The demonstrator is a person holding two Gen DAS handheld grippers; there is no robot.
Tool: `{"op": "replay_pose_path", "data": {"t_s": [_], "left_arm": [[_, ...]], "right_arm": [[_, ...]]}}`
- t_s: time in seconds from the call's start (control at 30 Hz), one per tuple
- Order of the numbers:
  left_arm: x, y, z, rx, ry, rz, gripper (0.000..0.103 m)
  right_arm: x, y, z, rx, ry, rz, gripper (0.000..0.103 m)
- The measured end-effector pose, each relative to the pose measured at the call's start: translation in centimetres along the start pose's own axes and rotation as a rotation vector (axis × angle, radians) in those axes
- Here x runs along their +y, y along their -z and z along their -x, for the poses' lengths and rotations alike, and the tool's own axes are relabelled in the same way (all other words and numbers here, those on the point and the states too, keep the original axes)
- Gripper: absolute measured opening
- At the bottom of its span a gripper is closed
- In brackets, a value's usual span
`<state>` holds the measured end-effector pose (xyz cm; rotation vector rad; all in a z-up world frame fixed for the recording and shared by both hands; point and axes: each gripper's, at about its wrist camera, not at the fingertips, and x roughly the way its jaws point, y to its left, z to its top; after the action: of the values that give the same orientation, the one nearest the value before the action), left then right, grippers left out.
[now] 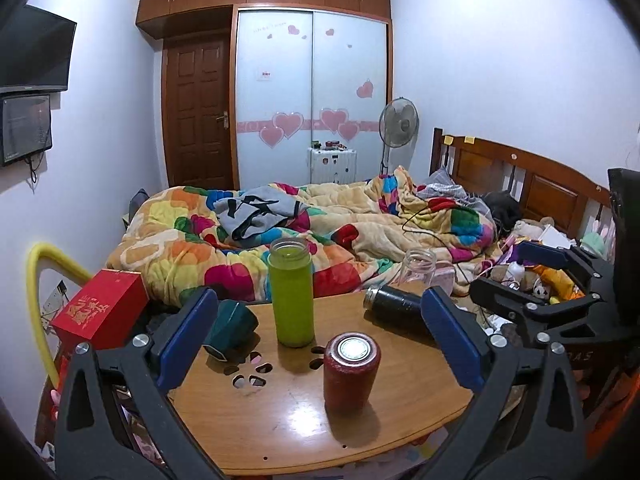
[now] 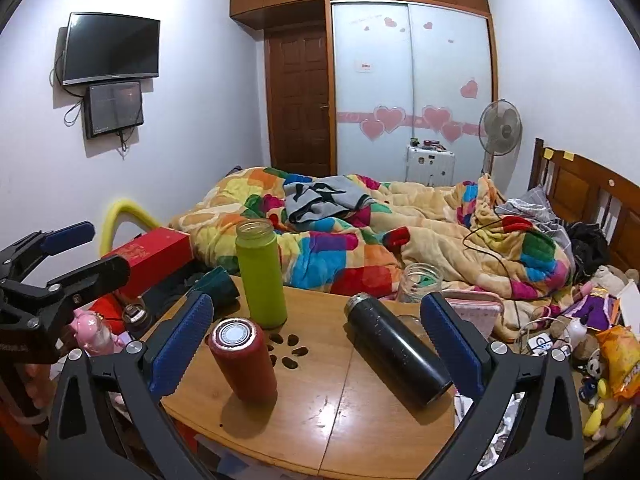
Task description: Flip cup upside down
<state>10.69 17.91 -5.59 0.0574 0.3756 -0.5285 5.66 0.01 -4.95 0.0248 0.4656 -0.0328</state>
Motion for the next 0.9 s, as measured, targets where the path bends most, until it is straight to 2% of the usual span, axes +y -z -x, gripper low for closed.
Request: {"op": "replay_pose_path", "data": {"t_s": [0.27,0.9], "left_arm": [[-0.1,-0.1,-0.2,-0.001,0.001,0.004,0.103],[-0.2,0.1,-1.2,0.012,0.007,0.008,0.103]], "right_arm": [[-1.0,-0.4,-0.2,0.0,-0.008,-0.046,0.103],[-1.4,-0.6,-0.5,0.002,0.006,-0.047,0.103]]}}
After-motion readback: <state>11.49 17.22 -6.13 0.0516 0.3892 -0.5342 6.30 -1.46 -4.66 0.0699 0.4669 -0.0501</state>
